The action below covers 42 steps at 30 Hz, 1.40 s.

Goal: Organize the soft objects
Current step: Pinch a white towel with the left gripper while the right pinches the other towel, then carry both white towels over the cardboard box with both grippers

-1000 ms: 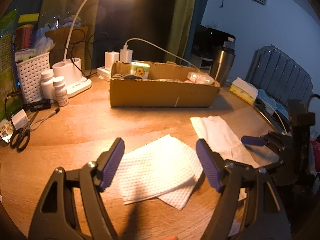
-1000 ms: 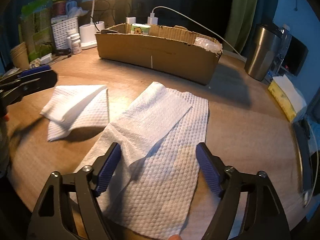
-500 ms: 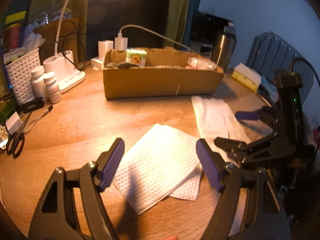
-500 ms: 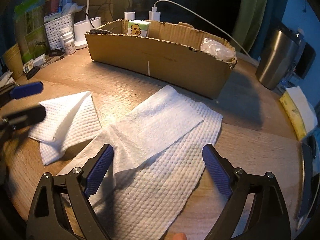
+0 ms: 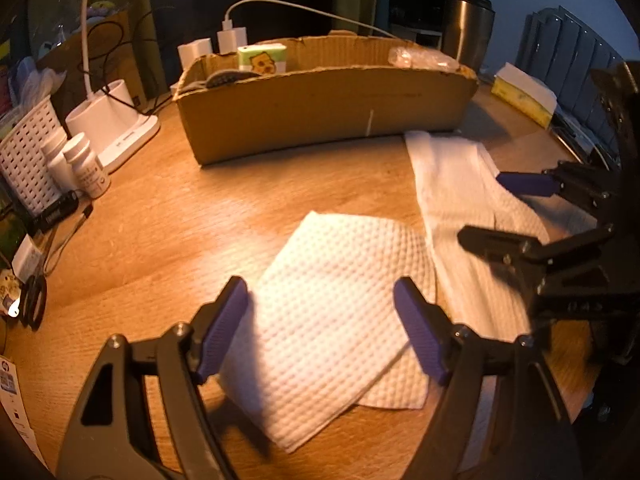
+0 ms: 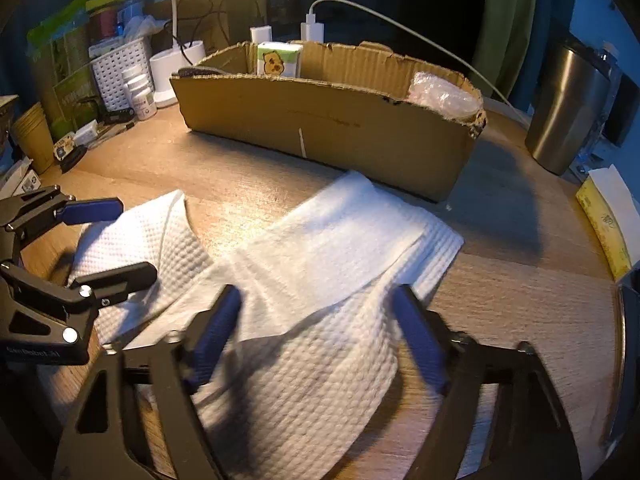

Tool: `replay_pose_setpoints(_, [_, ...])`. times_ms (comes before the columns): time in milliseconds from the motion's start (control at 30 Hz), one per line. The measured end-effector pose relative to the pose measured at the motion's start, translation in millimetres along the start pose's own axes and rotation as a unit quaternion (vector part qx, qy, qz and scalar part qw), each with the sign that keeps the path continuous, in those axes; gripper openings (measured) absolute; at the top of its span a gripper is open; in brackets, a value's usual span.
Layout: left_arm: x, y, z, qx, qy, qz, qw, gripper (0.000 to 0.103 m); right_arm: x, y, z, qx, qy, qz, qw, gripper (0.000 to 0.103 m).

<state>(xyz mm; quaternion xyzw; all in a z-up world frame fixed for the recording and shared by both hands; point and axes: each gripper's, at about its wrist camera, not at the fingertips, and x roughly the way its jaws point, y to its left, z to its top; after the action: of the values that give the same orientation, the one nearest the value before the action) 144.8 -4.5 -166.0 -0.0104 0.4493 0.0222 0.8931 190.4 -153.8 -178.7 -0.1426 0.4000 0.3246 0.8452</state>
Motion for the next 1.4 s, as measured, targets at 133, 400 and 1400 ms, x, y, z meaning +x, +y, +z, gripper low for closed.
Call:
replay_pose_setpoints(133, [0, 0, 0, 0.001, 0.0, 0.0, 1.0, 0.076, -3, -5, 0, 0.012, -0.009, -0.003, 1.0, 0.039])
replay_pose_setpoints(400, [-5, -18, -2, 0.034, -0.018, -0.027, 0.9989, 0.021, -13, -17, -4, 0.044, -0.027, 0.018, 0.999, 0.009])
replay_pose_setpoints(1400, [-81, -13, 32, 0.008, -0.143, -0.062, 0.9878, 0.019, -101, -21, 25, 0.047, -0.146, 0.036, 0.988, 0.009])
